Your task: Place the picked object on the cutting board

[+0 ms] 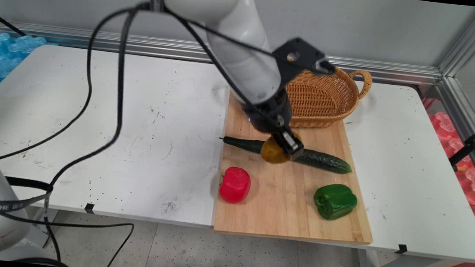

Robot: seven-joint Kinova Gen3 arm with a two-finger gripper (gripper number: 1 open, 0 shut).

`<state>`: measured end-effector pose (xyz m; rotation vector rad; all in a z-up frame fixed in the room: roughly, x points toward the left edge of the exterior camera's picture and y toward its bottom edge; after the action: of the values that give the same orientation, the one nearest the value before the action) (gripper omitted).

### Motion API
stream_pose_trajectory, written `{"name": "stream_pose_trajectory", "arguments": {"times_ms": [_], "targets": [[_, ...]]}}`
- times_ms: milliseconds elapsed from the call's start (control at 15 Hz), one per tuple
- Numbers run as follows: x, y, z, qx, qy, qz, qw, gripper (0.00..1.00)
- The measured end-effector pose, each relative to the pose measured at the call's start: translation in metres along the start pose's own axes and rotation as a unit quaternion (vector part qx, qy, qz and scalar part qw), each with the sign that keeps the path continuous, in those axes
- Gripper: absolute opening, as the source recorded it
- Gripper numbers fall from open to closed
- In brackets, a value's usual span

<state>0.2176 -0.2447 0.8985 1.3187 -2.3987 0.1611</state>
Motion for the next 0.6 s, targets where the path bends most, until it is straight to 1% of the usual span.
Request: {"name": "stream_pose_trajectory", "arguments": {"times_ms": [333,600], "targets": [[-0.006,0.011,0.035,0.001,-0.008,-0.009,0.9999,0.0],[-0.007,0.018,0.068,-0.001,-0.015,-0.014,0.9998,0.0]]}}
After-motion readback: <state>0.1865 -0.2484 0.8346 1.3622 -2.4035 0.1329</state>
